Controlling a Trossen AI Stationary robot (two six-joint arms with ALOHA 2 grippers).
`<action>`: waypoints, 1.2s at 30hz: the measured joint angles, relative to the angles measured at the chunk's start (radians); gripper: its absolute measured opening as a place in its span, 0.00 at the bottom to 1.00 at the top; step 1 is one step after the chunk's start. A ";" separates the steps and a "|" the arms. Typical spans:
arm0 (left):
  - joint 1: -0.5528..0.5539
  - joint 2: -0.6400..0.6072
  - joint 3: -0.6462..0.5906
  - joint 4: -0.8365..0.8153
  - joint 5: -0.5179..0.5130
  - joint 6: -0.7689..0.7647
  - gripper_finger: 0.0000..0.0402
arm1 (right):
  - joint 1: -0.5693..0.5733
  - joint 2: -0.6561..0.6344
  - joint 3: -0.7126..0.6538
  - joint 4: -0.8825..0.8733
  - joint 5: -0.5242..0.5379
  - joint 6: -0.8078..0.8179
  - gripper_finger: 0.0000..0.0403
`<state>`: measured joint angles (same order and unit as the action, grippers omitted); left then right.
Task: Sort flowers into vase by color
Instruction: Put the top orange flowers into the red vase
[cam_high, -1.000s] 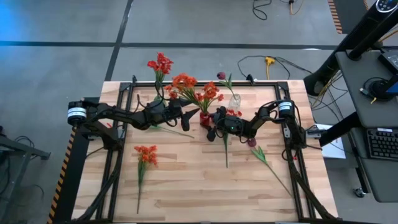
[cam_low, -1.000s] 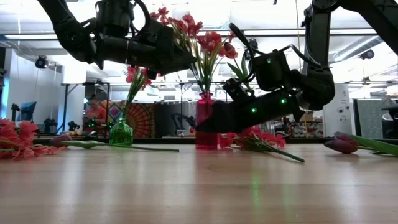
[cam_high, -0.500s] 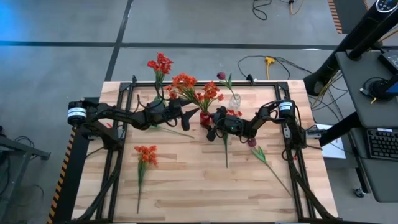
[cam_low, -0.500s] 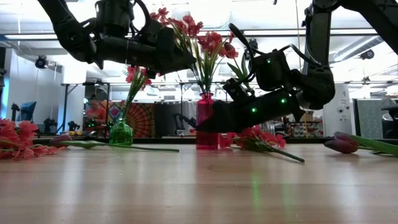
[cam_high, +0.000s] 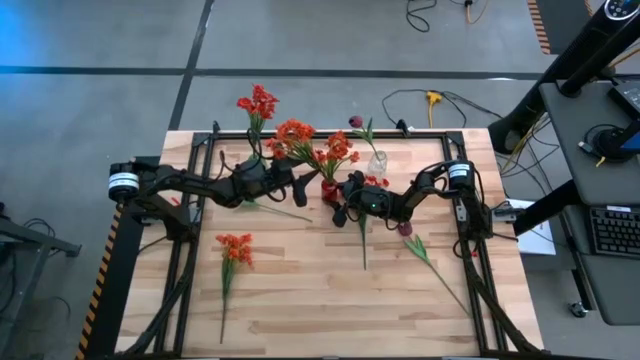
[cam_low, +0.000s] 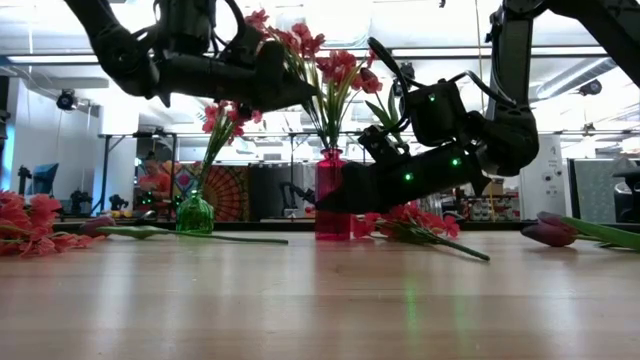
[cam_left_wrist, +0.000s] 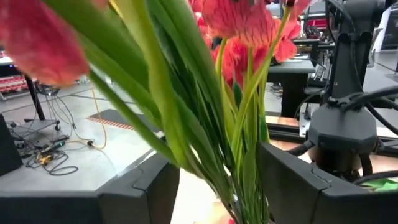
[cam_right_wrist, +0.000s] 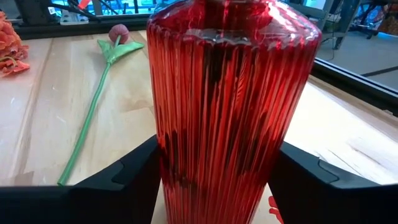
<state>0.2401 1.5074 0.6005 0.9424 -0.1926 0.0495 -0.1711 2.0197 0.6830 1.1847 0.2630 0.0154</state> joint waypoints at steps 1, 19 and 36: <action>0.000 0.000 0.003 0.000 0.000 0.002 0.44 | 0.000 0.000 0.000 0.000 0.000 0.000 0.59; -0.001 -0.001 0.007 -0.014 -0.001 -0.007 0.06 | 0.000 0.000 0.000 0.002 0.001 0.000 0.60; -0.002 0.003 0.006 -0.041 0.047 -0.014 0.09 | 0.000 0.001 0.000 0.003 0.000 0.003 0.59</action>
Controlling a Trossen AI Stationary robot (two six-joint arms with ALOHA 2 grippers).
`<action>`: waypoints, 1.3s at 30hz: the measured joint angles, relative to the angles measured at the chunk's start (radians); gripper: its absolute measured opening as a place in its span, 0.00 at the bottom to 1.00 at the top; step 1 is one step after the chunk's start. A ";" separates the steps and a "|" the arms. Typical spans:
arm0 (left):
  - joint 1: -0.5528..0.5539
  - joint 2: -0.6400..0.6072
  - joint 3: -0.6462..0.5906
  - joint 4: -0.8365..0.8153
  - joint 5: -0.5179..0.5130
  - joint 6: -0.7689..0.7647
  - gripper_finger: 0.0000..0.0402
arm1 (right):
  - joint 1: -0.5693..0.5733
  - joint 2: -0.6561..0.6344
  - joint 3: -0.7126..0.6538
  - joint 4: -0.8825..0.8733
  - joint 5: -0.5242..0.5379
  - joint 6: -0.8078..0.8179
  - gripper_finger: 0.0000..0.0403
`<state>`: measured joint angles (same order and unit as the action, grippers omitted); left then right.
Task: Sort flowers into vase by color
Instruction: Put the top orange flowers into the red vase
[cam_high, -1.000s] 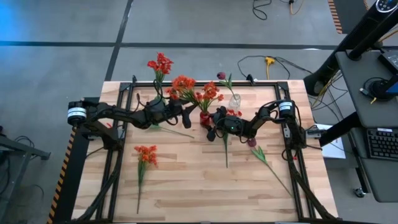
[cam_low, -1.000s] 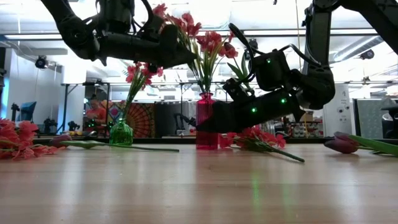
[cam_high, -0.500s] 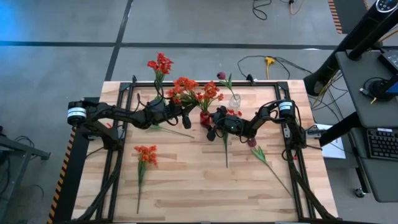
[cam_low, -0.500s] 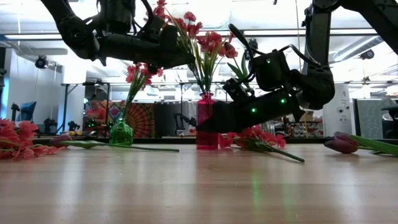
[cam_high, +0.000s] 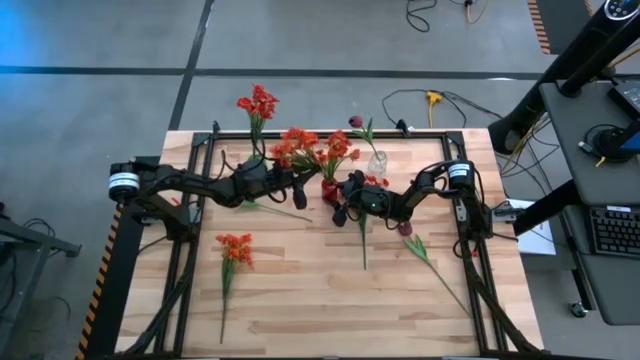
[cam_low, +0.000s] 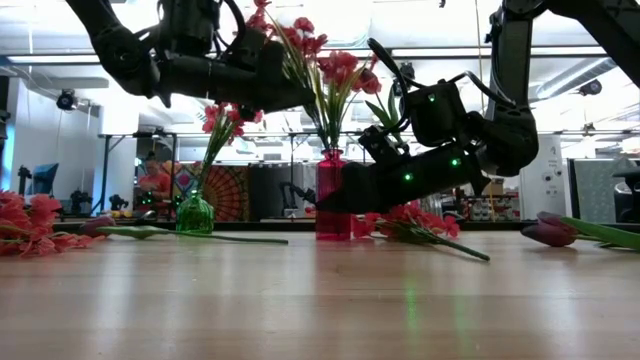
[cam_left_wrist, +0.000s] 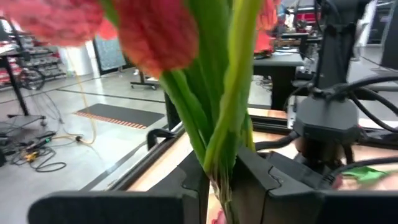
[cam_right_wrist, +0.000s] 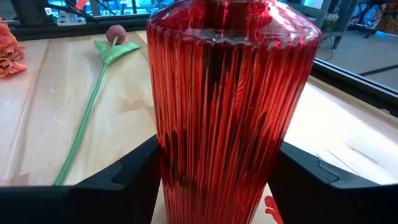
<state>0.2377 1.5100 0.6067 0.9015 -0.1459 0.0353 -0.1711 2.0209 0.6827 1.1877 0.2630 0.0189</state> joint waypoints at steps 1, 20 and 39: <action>0.000 0.003 0.000 0.000 0.005 -0.001 0.09 | 0.000 0.000 0.000 0.000 0.000 0.000 0.59; -0.004 0.098 0.001 0.050 0.008 -0.019 0.09 | 0.000 0.000 0.000 0.000 0.000 0.005 0.59; -0.006 0.155 0.001 0.053 0.007 -0.017 0.09 | 0.000 0.000 0.000 0.000 0.000 0.004 0.60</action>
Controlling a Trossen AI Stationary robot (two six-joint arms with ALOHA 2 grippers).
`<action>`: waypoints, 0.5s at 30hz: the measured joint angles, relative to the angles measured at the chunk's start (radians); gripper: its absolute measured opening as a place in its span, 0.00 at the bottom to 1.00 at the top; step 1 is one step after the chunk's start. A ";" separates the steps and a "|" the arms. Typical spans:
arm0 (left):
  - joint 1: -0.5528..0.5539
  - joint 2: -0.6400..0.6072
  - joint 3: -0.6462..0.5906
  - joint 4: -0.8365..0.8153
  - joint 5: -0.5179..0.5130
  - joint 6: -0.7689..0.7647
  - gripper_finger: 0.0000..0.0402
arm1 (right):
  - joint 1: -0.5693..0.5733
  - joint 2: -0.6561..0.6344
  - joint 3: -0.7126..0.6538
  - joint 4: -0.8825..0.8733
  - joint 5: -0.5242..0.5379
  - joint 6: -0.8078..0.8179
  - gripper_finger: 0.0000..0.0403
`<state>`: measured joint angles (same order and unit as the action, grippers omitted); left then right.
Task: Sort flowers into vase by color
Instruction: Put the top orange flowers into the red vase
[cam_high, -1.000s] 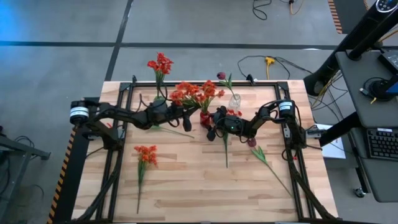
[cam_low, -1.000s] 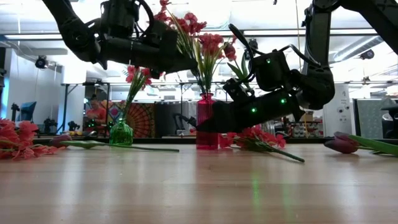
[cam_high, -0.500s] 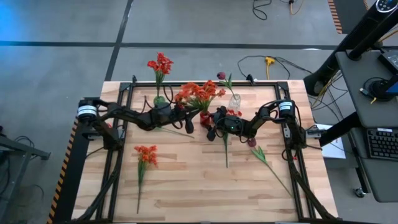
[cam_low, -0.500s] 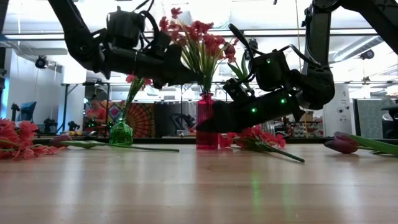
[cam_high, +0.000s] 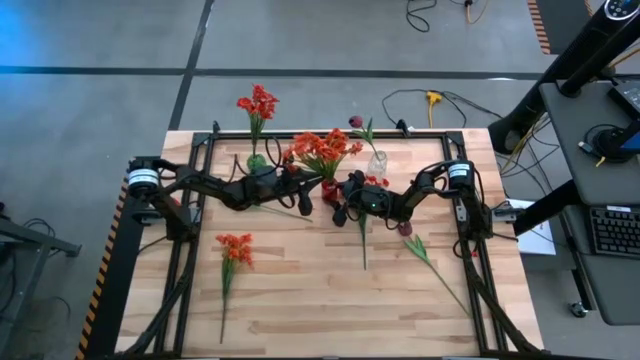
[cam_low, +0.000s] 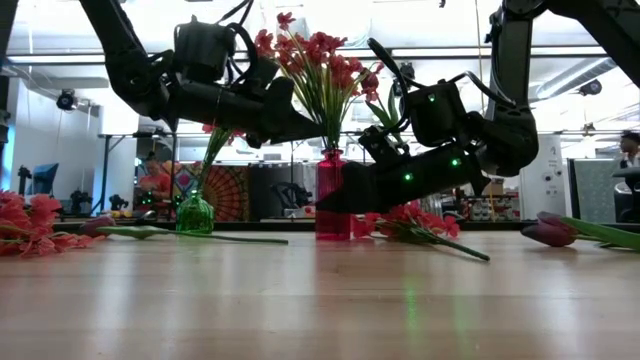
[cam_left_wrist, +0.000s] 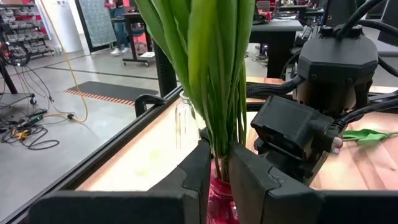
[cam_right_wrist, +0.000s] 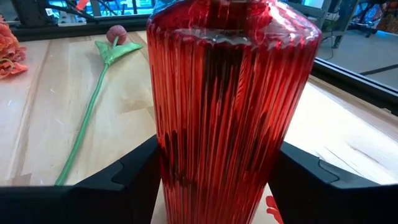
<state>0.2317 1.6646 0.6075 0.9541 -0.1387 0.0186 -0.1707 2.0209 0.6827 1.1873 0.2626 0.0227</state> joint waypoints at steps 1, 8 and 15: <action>0.000 0.000 0.000 -0.002 0.000 -0.001 0.09 | 0.000 0.000 0.000 0.000 0.000 0.000 0.61; -0.004 -0.008 0.000 -0.051 0.000 0.018 0.20 | 0.000 0.004 -0.001 -0.015 0.000 -0.004 0.67; -0.004 -0.016 0.000 -0.079 -0.001 0.033 0.39 | 0.000 0.003 -0.001 -0.007 0.000 0.003 0.70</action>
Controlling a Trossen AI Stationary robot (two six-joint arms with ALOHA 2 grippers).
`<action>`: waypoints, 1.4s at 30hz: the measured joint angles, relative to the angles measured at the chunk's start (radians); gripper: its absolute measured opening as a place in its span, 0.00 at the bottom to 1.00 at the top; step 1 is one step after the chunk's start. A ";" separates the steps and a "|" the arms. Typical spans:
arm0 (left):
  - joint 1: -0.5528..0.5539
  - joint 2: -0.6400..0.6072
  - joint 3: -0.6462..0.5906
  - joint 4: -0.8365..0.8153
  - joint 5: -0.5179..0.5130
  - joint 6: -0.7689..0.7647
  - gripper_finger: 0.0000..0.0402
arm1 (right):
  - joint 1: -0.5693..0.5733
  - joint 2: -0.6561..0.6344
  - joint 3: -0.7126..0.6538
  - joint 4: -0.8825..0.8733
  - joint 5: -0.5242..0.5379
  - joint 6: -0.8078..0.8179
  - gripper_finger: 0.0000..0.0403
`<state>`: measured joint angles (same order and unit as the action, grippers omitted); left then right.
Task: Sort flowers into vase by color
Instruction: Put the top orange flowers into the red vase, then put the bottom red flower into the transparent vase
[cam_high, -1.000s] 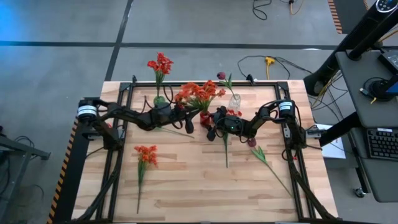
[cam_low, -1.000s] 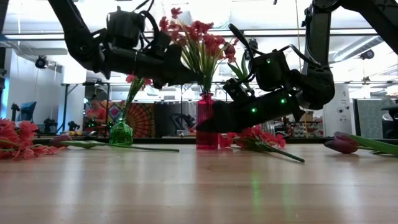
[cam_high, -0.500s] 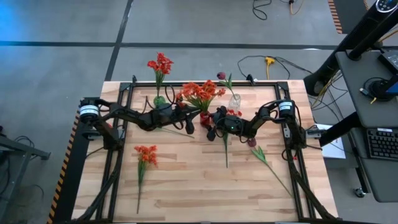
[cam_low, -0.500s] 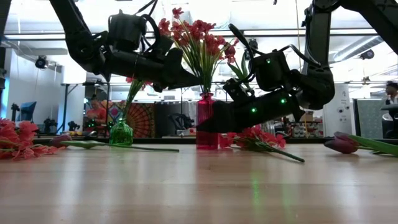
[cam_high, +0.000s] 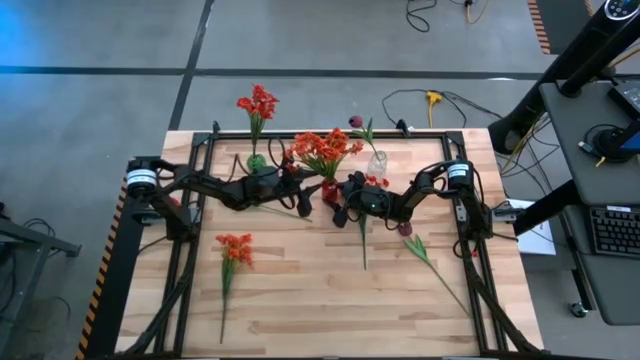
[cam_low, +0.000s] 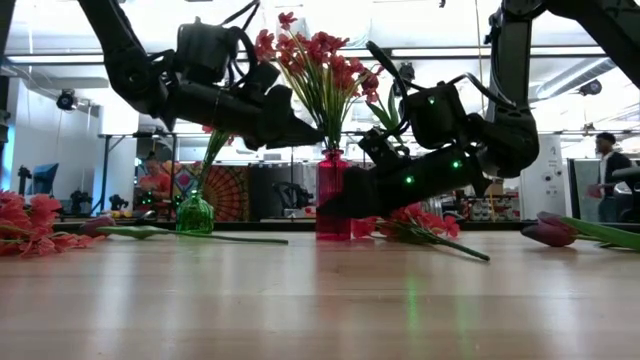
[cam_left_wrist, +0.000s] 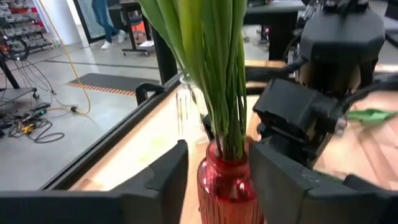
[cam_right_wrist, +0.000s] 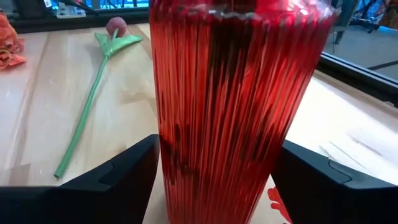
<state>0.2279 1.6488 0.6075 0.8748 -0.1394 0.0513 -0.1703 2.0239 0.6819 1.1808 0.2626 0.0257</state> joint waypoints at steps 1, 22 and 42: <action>0.000 -0.004 0.000 -0.016 0.000 0.002 0.41 | 0.000 0.000 0.000 -0.001 0.000 0.000 0.71; -0.002 -0.336 -0.001 -0.763 -0.035 -0.057 0.54 | 0.002 -0.247 -0.002 -0.449 0.000 0.062 0.78; -0.025 -0.557 -0.002 -1.137 -0.034 -0.100 0.54 | 0.123 -0.814 0.013 -1.390 -0.059 0.562 0.74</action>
<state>0.2028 1.0915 0.6052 -0.2618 -0.1734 -0.0491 -0.0474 1.2097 0.6951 -0.2089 0.2034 0.5874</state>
